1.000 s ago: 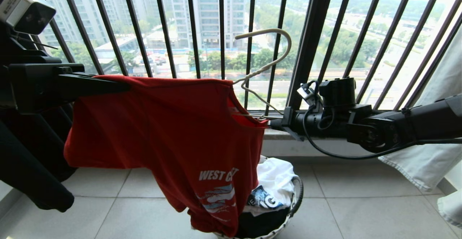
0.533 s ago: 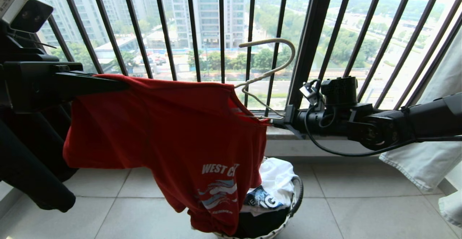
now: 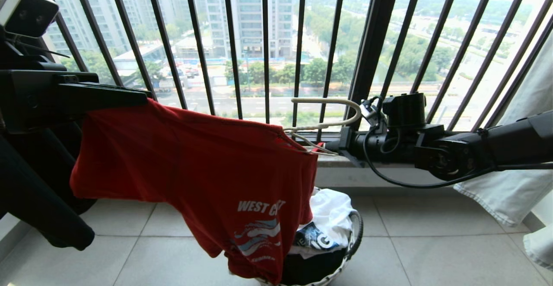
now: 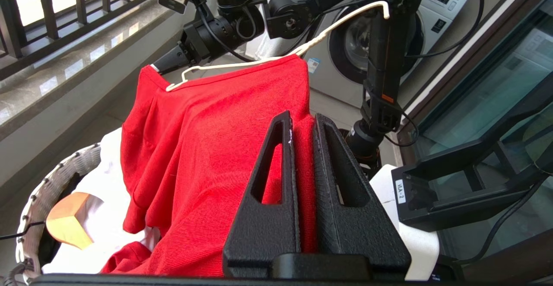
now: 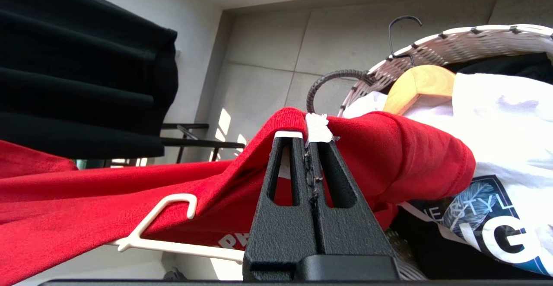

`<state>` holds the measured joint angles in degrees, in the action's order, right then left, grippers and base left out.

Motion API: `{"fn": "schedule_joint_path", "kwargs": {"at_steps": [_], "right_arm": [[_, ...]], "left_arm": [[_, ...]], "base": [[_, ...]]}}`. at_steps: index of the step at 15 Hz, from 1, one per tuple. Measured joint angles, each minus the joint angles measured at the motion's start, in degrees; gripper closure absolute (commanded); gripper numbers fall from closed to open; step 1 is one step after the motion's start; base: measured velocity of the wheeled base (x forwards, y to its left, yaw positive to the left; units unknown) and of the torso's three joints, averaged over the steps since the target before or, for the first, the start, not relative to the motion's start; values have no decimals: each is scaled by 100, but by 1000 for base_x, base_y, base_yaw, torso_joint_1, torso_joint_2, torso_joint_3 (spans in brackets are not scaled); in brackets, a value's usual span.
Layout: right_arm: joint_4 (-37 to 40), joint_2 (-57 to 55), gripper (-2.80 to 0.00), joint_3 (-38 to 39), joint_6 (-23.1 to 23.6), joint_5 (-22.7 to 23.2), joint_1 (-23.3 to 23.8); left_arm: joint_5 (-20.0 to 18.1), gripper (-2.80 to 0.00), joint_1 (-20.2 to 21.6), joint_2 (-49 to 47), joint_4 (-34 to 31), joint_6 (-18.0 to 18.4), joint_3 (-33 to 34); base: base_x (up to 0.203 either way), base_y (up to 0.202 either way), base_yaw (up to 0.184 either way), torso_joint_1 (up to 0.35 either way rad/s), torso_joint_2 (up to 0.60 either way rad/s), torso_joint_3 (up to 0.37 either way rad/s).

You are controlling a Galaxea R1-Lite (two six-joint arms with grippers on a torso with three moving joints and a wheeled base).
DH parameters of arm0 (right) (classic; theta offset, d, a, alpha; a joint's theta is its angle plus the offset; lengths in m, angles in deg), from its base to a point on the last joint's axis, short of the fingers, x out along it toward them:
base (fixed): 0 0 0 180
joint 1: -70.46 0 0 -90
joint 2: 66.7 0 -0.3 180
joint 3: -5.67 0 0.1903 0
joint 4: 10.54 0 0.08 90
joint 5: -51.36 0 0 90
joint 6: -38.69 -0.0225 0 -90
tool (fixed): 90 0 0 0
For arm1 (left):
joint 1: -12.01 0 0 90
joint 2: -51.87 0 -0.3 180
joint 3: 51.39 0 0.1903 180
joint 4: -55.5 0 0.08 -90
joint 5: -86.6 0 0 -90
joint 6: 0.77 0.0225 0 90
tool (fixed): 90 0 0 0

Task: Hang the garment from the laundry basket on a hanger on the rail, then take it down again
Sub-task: Hang the clothes on the clothes rack

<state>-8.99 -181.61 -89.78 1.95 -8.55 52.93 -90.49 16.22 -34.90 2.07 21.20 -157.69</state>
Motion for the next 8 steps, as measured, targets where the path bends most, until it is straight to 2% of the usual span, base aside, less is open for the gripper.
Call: {"fn": "schedule_joint_path", "kwargs": {"at_steps": [8], "right_arm": [[11, 5, 0, 140, 86, 91, -69]], "left_arm": [[-13, 0, 3, 12, -3, -9, 2]], "base": [[0, 0, 0, 0, 0, 0]]}}
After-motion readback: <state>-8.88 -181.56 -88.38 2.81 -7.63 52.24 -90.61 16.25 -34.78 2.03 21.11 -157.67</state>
